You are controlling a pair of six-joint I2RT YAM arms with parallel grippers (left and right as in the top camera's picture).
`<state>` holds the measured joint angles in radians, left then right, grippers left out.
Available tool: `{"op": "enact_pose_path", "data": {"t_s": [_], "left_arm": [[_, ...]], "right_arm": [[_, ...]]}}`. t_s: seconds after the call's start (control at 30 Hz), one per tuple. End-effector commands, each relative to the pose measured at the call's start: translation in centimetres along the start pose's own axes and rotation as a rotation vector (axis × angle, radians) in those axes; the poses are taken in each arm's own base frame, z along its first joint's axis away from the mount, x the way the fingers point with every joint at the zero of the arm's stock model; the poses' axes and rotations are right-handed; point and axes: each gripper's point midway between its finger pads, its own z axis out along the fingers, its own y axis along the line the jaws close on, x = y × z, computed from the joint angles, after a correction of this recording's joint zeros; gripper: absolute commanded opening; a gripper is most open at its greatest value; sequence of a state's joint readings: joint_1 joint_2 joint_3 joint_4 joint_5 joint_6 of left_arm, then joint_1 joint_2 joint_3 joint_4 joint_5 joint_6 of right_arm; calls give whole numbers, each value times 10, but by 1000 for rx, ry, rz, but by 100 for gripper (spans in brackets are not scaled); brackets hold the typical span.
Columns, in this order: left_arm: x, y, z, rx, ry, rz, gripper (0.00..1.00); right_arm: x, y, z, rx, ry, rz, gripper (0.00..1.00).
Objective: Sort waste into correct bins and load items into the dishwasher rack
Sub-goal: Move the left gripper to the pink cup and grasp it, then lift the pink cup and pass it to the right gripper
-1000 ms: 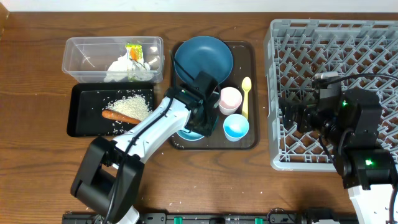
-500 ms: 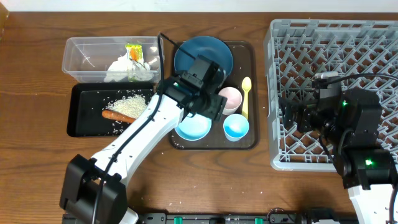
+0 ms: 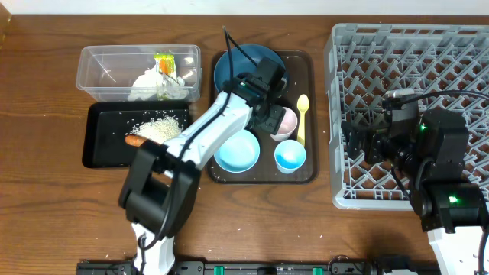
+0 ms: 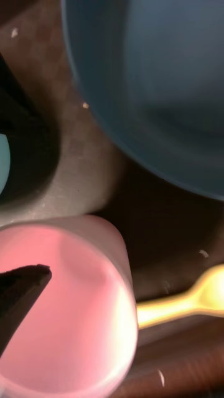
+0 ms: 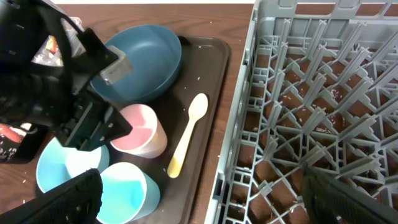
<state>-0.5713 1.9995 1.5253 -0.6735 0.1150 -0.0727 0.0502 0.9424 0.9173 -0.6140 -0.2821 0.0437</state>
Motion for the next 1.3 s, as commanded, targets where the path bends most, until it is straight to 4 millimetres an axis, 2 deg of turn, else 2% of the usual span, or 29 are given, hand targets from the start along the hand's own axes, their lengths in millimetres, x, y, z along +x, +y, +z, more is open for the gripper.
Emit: {"op": "enact_pose_path", "data": {"t_s": [0.0, 0.07, 0.2, 0.23, 0.27, 0.4, 0.47, 0.57, 0.7, 0.8, 0.97, 1.1, 1.27], "left_arm": [[-11, 4, -5, -17, -29, -1, 43], [-11, 5, -6, -20, -32, -12, 29], [-13, 7, -7, -21, -38, -22, 19], [-13, 8, -9, -21, -40, -28, 10], [-14, 11, -13, -23, -45, -42, 6], [-21, 21, -41, 23, -74, -142, 6], [-26, 18, -61, 132, -100, -171, 6], [-35, 6, -100, 396, -144, -210, 6], [-40, -8, -150, 778, -171, -236, 6], [-40, -8, -173, 945, -179, -247, 6], [-39, -15, -202, 1127, -182, -231, 6], [-38, -22, -218, 1230, -189, -196, 6], [-39, -24, -226, 1271, -203, -167, 6]], "right_arm": [[-6, 1, -4, -8, -12, -3, 99], [-6, 1, -4, -8, -11, -2, 99], [-6, 1, -4, -7, -14, -4, 99], [-6, 1, -4, -7, -14, -3, 99], [-7, 1, -4, -7, -15, -4, 99], [-11, 2, -4, -9, -32, -8, 99], [-15, 2, -4, -10, -48, 2, 99], [-22, 3, -2, -21, -71, 46, 99], [-33, 26, 7, -172, -94, 37, 99], [-43, 47, 13, -318, -118, 15, 99], [-63, 74, 18, -522, -159, 52, 99], [-71, 102, 19, -687, -172, 27, 99], [-77, 129, 19, -792, -196, -10, 99]]}}
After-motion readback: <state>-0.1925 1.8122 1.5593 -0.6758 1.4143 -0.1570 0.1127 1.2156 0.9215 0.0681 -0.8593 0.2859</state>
